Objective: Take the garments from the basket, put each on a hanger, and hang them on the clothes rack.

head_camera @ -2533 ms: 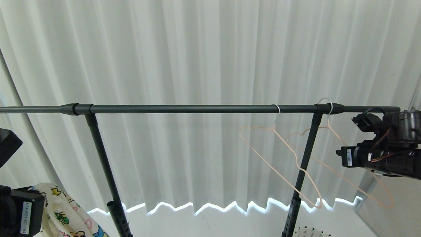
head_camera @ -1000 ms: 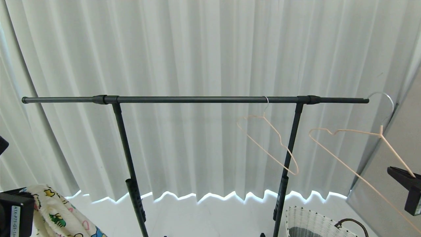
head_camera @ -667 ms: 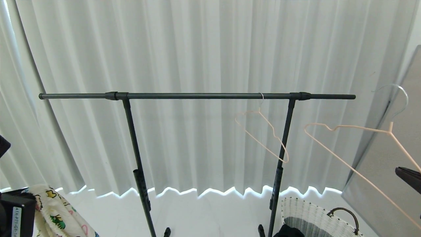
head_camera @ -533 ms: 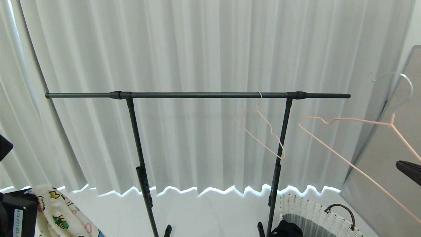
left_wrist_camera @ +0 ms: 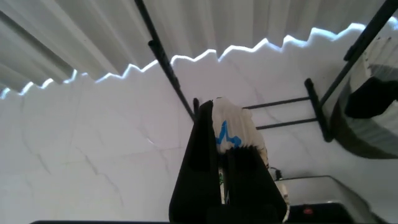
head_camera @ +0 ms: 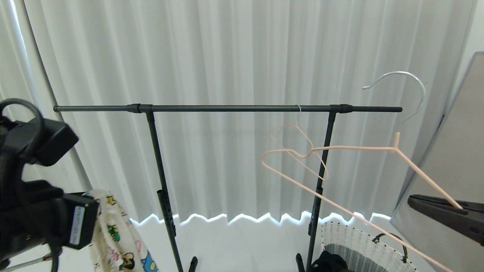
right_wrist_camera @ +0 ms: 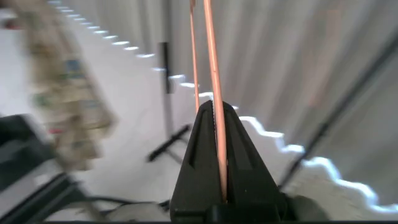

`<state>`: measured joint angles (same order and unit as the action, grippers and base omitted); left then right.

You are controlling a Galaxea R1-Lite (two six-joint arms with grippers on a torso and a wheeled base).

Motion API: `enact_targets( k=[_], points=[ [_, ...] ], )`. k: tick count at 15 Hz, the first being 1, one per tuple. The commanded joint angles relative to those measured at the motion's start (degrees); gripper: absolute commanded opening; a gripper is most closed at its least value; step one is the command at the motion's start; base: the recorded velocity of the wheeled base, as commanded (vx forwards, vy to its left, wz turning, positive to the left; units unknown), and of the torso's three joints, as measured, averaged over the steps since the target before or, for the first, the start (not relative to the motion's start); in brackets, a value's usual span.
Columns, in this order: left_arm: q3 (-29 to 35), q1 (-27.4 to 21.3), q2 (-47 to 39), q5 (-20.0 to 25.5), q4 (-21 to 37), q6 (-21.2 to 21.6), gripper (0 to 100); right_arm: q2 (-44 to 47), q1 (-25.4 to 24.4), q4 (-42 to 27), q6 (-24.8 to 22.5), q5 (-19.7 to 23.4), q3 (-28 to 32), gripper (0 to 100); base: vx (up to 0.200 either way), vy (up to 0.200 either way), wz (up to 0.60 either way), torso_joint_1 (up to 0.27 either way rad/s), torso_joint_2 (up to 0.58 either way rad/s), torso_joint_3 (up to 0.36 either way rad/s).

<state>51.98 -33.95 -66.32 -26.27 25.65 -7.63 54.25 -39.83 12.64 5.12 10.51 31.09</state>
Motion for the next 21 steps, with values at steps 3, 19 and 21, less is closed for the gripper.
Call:
enact_targets(
  k=[3,19,21],
  points=[
    [12.0,-0.1,-18.4,-0.2,-0.1,-7.5,0,11.5,-14.3,5.8,8.1,0.0,4.2,0,0.0,0.0,0.0,0.0,0.0,0.0],
    [22.6,0.6,-24.9,-3.0,0.0,-15.6,0,31.4,-14.8,24.4,12.1,-5.3,6.5,0,0.0,0.0,0.0,0.0,0.0,0.0],
    [22.8,0.8,-25.6,-5.1,-0.1,-15.6,0,33.5,-14.8,26.4,12.6,-7.0,7.2,0,0.0,0.0,0.0,0.0,0.0,0.0]
  ],
)
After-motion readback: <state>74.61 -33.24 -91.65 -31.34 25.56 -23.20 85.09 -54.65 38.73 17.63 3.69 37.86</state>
